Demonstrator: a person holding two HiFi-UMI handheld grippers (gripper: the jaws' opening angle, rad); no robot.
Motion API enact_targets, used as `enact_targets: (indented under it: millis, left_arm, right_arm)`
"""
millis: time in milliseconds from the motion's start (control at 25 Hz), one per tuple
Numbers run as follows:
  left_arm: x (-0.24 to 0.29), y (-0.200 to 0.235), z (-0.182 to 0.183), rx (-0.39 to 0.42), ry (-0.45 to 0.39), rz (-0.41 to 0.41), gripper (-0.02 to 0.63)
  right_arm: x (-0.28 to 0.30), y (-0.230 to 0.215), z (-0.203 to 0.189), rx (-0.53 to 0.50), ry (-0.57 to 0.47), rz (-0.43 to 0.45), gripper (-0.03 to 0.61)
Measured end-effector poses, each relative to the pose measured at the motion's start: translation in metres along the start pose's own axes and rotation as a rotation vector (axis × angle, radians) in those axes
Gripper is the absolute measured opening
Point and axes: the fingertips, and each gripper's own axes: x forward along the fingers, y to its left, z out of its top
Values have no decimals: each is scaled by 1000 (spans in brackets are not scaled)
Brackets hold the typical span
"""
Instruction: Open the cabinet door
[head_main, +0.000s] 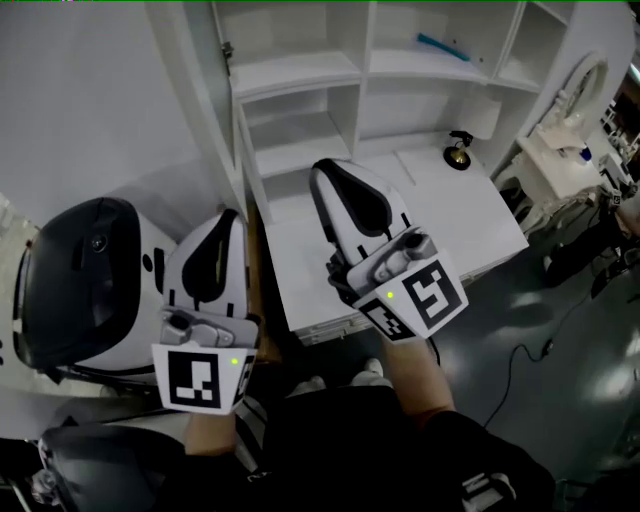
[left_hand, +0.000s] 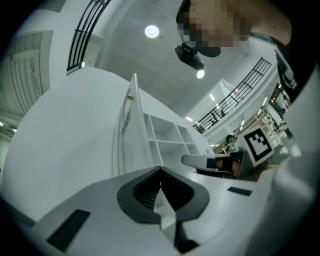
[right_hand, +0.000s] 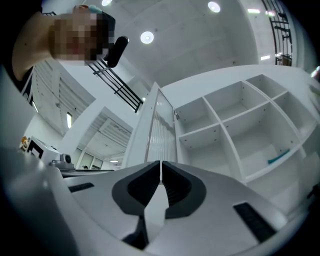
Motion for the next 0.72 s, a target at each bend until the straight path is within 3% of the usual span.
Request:
enact_targets:
  millis: [160, 400, 720]
  left_arm:
    - [-4, -23, -28, -52, 36, -18, 12]
    - [-18, -52, -78, -78, 118, 19, 12]
    - [-17, -56, -128, -135, 206, 54, 12]
  right_arm:
    - [-18, -2, -23, -32, 68, -65, 21]
    - [-45, 8, -69, -71, 181, -161, 18]
    - [-76, 9, -123, -68, 339, -220, 17]
